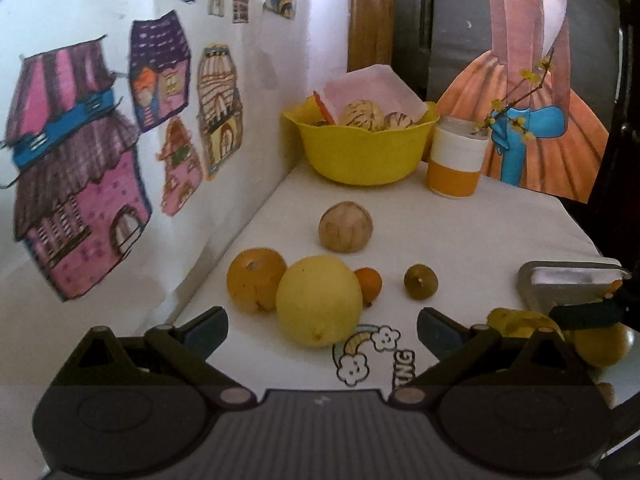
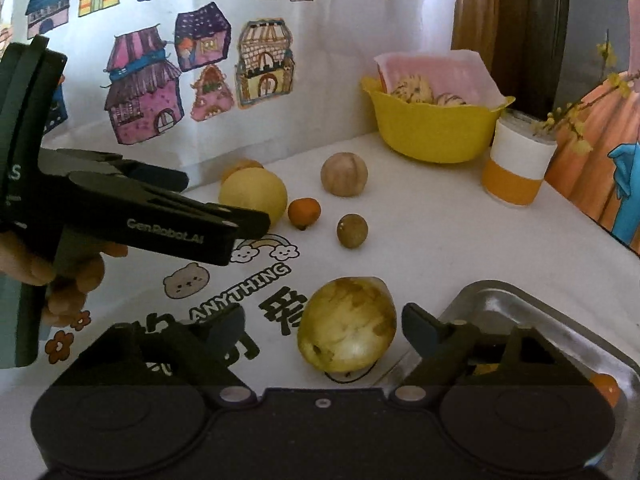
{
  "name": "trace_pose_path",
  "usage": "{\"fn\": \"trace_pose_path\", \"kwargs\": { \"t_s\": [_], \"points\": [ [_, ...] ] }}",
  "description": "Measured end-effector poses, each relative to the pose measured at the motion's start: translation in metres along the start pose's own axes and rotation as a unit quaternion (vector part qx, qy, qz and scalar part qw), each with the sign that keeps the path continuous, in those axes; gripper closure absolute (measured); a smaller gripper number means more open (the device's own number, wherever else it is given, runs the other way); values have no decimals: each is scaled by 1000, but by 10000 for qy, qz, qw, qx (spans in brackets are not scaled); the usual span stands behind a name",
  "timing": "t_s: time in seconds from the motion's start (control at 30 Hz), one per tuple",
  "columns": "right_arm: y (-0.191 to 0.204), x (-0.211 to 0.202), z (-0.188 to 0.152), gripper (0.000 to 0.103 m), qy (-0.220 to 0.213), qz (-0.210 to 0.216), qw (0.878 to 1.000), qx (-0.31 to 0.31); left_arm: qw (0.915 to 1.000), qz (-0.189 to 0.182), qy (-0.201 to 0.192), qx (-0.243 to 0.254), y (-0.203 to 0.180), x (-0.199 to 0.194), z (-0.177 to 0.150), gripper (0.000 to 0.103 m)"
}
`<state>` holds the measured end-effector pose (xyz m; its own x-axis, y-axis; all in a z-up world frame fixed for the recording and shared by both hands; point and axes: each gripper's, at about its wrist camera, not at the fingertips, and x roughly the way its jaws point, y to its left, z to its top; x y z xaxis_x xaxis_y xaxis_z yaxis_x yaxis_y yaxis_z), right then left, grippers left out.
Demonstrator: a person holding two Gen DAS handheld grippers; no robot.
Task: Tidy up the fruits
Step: 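Grasp the yellow grapefruit with the left tool while the right tool grasps the spotted yellow pear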
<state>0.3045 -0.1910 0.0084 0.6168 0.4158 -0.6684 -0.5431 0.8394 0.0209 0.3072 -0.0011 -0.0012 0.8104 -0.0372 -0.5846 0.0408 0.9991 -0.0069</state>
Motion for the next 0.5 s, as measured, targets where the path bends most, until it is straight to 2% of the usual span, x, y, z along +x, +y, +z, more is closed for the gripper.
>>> {"fn": "trace_pose_path", "kwargs": {
  "t_s": [0.3,0.37,0.5],
  "points": [
    [-4,11,2,32,82,-87,9999,22,9999,-43,-22,-104,0,17,-4,12],
    [-5,13,2,34,115,-104,9999,25,9999,-26,-11,-110,1,22,-5,17],
    [-6,17,3,38,136,-121,9998,79,9998,62,-4,-174,3,29,-5,18]
  ]
}}
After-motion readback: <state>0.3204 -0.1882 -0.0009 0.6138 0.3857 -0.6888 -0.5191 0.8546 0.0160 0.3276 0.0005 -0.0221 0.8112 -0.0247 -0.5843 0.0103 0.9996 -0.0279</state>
